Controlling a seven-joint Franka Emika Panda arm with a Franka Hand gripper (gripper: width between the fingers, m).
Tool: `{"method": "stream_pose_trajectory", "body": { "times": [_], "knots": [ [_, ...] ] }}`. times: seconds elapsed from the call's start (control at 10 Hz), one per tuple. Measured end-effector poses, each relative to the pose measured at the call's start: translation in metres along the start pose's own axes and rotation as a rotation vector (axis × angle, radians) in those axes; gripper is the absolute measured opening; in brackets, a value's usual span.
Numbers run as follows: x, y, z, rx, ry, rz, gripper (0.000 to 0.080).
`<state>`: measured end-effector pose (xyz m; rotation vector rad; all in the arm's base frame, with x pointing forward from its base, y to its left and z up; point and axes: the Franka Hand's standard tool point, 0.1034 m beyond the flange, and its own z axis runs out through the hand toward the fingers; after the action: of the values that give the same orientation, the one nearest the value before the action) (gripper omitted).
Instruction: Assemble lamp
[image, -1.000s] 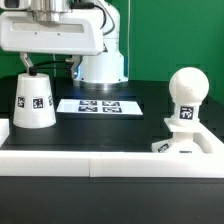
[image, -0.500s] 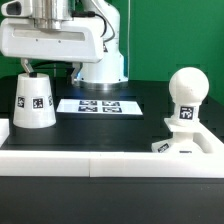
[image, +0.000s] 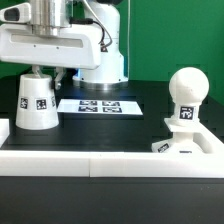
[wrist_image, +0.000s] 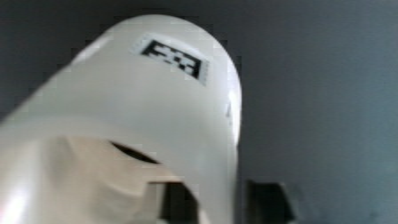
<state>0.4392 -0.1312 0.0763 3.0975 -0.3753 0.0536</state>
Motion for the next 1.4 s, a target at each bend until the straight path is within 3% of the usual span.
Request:
{"method": "stream_pose_trajectory", "body": {
  "times": [0.5, 0.6, 0.8, 1.0, 1.2, 1.4],
  "knots": [
    [0.001, -0.004, 0.0, 0.0, 0.0, -0.011, 0.0043],
    [0.001, -0.011, -0.002, 0.007, -0.003, 0.028, 0.0043],
    [0.005, -0.058, -0.027, 0.052, -0.036, 0.098, 0.0044],
    [0.029, -0.095, -0.06, 0.083, -0.047, 0.135, 0.0044],
    [0.061, -0.116, -0.087, 0.101, -0.013, 0.135, 0.0044],
    [0.068, -0.119, -0.092, 0.08, -0.078, 0.114, 0.0044]
  ]
}}
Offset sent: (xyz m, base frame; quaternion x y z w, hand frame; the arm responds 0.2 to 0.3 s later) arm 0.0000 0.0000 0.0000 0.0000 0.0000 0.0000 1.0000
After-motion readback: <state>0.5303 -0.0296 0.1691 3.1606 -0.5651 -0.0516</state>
